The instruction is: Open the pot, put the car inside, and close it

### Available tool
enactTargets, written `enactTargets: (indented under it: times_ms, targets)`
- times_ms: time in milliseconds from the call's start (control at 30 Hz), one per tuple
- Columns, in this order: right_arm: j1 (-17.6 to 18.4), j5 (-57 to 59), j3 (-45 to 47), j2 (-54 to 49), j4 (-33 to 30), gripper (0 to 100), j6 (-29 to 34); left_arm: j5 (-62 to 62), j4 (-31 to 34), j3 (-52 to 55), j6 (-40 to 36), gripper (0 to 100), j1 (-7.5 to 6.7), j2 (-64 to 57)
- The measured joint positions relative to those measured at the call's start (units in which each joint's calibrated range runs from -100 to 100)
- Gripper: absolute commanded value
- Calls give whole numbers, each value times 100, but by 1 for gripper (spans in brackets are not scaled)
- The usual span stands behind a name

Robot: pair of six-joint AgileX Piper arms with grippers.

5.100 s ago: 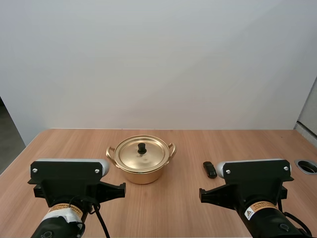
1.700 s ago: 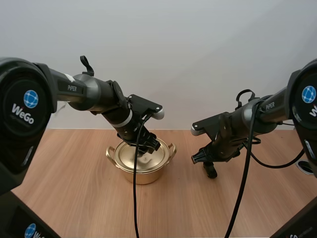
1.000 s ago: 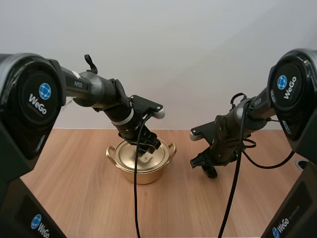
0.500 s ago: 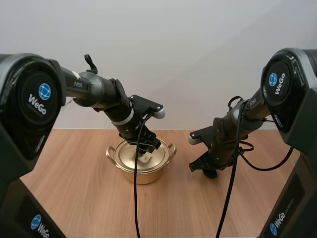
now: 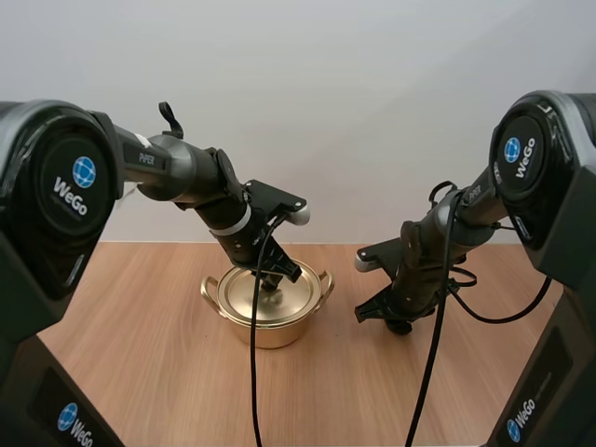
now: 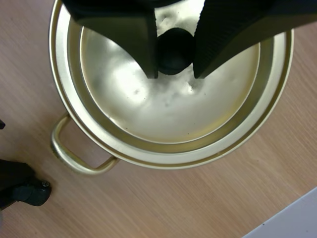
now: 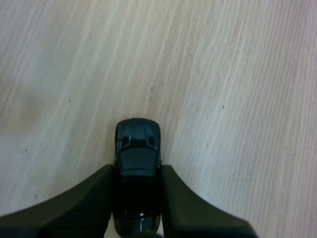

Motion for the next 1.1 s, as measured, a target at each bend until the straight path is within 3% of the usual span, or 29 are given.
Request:
enactTargets:
  times_ms: [300, 467, 533, 767, 1100]
  targets:
    - [0, 64, 14, -862, -14, 0, 0, 153, 44, -101, -14, 0, 14, -77]
    - [0, 120, -108, -1372, -14, 0, -18, 307, 44, -417, -60, 0, 132, -423]
    - [0, 358, -326, -1733, 0, 0, -135, 587, 44, -680, -60, 0, 266, -705]
    - [254, 1309, -1323, -2119, 834, 0, -894, 798, 12, -1320, -60, 0, 499, -1453]
    - [1080, 1357, -1526, -1849, 2209, 0, -1962, 817, -334, -2085, -206, 0, 541, -2239]
